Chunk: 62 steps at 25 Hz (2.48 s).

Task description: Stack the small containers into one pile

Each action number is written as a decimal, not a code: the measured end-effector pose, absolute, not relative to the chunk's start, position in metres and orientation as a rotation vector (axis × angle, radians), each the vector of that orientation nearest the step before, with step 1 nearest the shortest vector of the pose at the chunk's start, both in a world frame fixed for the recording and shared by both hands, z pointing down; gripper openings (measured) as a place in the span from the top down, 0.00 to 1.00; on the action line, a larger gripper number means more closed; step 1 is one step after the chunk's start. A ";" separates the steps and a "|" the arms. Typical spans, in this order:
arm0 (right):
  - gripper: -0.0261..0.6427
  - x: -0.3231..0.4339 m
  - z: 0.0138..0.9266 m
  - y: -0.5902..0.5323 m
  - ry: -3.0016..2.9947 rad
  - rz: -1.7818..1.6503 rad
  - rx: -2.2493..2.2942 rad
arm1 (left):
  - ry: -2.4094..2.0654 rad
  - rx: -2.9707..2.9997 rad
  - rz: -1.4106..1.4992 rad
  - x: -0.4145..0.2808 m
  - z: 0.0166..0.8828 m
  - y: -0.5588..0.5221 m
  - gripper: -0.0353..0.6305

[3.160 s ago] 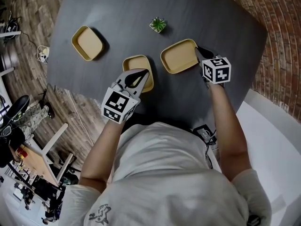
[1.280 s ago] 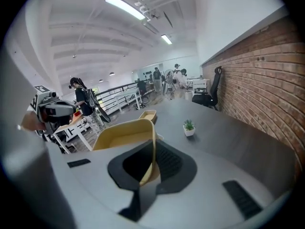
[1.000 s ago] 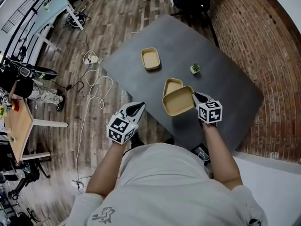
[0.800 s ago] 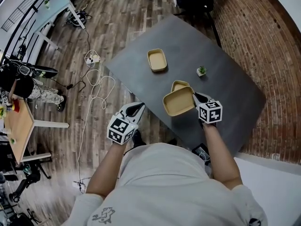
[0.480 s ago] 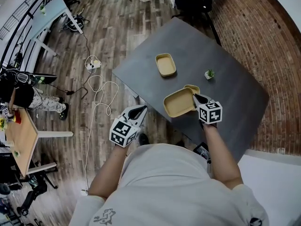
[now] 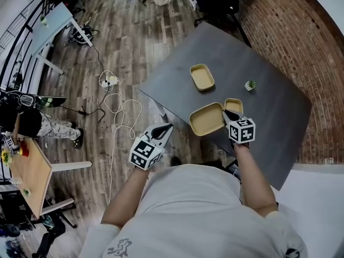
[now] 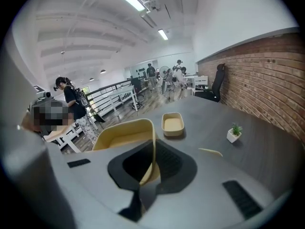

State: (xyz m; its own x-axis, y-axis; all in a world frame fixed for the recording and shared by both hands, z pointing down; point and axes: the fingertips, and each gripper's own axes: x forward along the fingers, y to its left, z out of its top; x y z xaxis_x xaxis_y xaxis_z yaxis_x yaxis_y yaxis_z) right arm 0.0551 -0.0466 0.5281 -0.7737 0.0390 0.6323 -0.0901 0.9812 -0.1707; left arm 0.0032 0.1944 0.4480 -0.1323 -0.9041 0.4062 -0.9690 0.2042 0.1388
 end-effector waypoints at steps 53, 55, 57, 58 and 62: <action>0.93 0.017 0.556 -0.177 -2.364 0.572 0.600 | -1.578 2.184 0.378 -0.156 0.477 -0.030 0.93; 0.93 0.009 0.559 -0.174 -2.354 0.592 0.645 | -1.540 2.211 0.388 -0.168 0.479 -0.032 0.93; 0.93 0.001 0.564 -0.169 -2.344 0.612 0.688 | -1.503 2.237 0.400 -0.181 0.483 -0.034 0.93; 0.93 -0.004 0.566 -0.166 -2.340 0.625 0.707 | -1.484 2.250 0.406 -0.187 0.486 -0.035 0.93; 0.93 -0.022 0.567 -0.157 -2.335 0.687 0.768 | -1.407 2.293 0.424 -0.203 0.494 -0.041 0.93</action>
